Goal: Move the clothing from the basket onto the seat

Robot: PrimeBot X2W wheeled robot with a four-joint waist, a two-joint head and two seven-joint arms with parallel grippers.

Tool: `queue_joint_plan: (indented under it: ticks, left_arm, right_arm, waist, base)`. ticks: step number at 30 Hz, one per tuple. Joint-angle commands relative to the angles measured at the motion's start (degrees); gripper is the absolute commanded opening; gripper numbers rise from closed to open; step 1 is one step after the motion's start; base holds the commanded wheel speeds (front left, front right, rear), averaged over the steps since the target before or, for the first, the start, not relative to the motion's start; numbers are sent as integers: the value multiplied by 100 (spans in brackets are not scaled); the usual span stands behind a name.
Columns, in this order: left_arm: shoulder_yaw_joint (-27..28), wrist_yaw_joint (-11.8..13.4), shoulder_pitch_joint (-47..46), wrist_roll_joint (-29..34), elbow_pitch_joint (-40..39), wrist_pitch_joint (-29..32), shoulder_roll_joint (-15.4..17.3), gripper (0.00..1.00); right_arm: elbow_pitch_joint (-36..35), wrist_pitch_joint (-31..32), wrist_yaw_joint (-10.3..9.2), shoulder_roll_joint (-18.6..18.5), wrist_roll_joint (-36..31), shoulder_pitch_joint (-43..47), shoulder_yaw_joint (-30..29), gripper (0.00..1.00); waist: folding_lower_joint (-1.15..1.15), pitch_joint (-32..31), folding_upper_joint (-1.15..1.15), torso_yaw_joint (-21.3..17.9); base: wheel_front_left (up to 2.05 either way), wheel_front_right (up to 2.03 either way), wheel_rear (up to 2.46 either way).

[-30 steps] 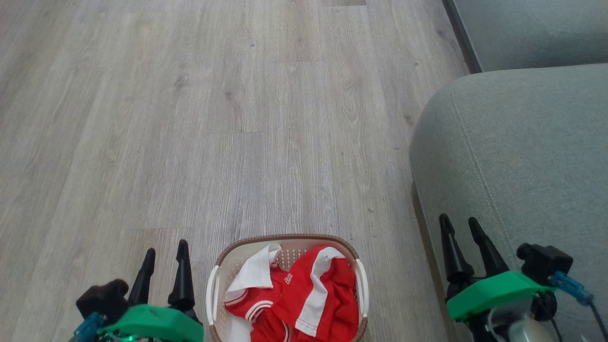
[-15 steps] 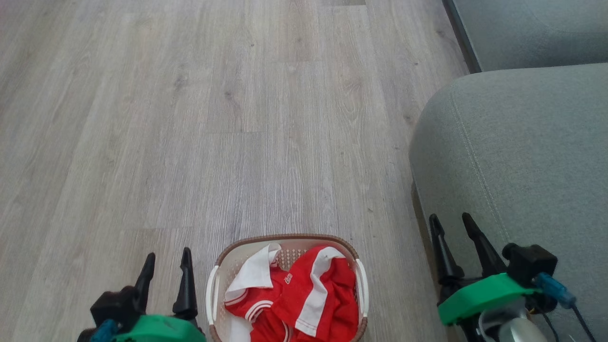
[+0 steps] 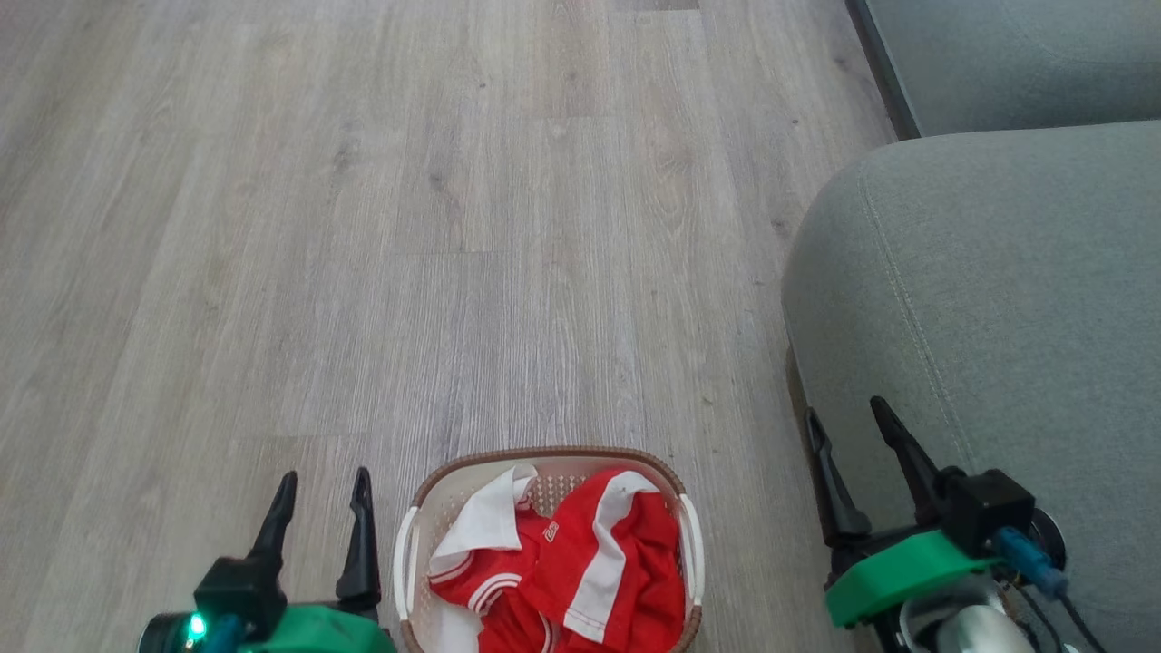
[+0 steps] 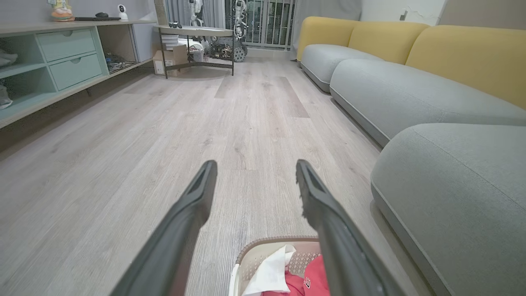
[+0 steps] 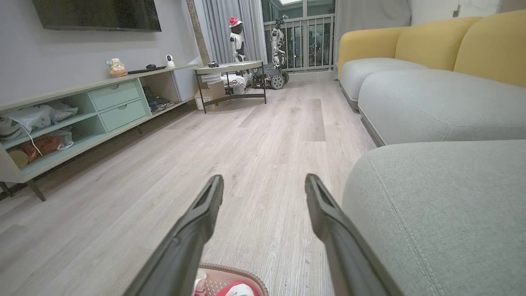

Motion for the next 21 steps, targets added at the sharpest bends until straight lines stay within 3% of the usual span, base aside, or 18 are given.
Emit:
queue_joint_plan:
  ticks: [1,21]
  left_arm:
    - [120,50,-98,159,-219,-101,48,100]
    - [114,53,-149,-51,-83,-101,47,100]
  right_arm:
    - [-232,-101,-1,-64,-186,-188,167,100]
    - [-194,-101,-1,-64,-171,-214,113,100]
  waist:
    - [0,-1,0,-1]
    - [0,22,0,-1]
  base:
    - [0,0,0]
    - [0,0,0]
